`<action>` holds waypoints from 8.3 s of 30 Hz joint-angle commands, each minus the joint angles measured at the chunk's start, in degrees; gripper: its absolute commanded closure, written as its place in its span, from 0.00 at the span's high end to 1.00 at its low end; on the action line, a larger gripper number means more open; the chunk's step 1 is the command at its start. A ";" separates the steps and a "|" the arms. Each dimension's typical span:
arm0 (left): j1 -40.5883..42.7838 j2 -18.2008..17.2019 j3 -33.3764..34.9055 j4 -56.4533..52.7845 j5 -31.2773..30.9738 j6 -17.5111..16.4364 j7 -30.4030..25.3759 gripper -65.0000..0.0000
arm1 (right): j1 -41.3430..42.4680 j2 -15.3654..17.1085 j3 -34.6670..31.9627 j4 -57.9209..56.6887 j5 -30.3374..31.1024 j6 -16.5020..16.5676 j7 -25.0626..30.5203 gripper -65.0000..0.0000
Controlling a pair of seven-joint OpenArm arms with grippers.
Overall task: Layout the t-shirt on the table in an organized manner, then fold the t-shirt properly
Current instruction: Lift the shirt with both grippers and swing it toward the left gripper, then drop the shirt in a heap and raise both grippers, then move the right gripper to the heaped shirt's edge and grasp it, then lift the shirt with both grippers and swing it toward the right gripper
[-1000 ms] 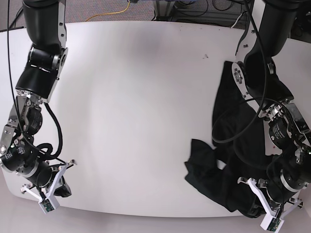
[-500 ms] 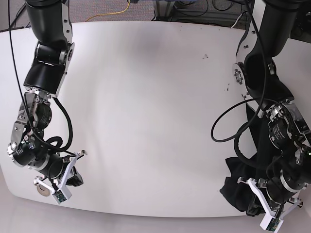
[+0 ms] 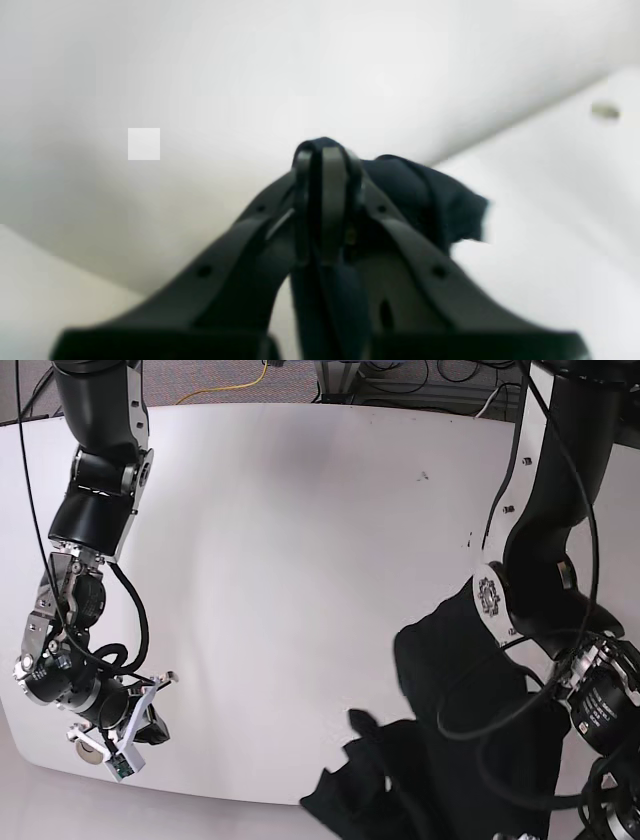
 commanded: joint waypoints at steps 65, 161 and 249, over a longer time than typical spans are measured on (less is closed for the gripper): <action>58.00 -17.41 -10.31 -0.01 -24.02 -0.04 -1.91 0.00 | -17.91 -11.03 5.90 9.76 2.88 -0.07 1.39 0.97; 73.73 -18.91 -21.12 3.33 -24.19 -0.04 -1.91 0.00 | -19.14 -26.32 -13.35 -15.56 9.91 -0.07 3.15 0.00; 7.27 -1.06 4.46 -4.58 -5.38 -0.04 -10.04 0.00 | 36.60 8.49 -10.28 -12.83 10.00 -0.07 -4.15 0.00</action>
